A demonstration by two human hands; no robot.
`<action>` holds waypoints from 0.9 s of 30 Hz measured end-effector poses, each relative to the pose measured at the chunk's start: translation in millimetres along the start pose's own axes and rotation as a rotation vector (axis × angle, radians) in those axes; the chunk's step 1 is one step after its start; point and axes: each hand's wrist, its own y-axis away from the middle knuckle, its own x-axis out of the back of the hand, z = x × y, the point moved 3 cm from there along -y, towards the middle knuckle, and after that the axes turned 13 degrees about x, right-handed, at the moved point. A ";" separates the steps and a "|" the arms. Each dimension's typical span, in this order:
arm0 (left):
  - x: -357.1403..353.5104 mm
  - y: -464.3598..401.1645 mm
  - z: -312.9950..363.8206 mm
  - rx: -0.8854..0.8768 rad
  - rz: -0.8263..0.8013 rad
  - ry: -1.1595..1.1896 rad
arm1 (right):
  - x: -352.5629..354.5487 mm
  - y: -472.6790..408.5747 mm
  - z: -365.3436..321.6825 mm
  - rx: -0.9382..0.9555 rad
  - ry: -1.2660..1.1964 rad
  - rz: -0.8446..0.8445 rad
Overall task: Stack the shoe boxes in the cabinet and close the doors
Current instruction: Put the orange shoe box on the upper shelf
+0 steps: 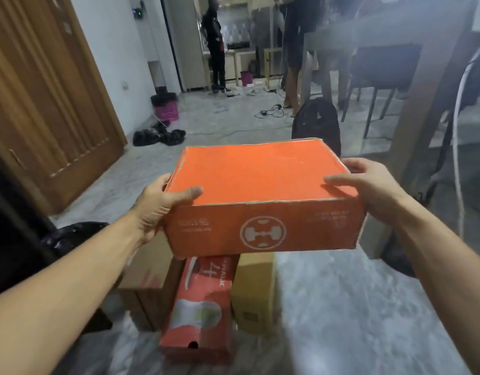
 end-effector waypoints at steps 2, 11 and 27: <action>15.7 22.7 10.0 -0.014 -0.036 -0.003 | -11.9 3.1 -18.6 -0.020 -0.104 -0.122; 81.3 116.7 39.8 -0.060 -0.051 -0.073 | -60.4 30.3 -92.1 0.101 -0.162 -0.548; 152.4 237.4 45.0 -0.062 0.118 0.025 | -114.8 76.6 -135.9 0.240 -0.188 -0.266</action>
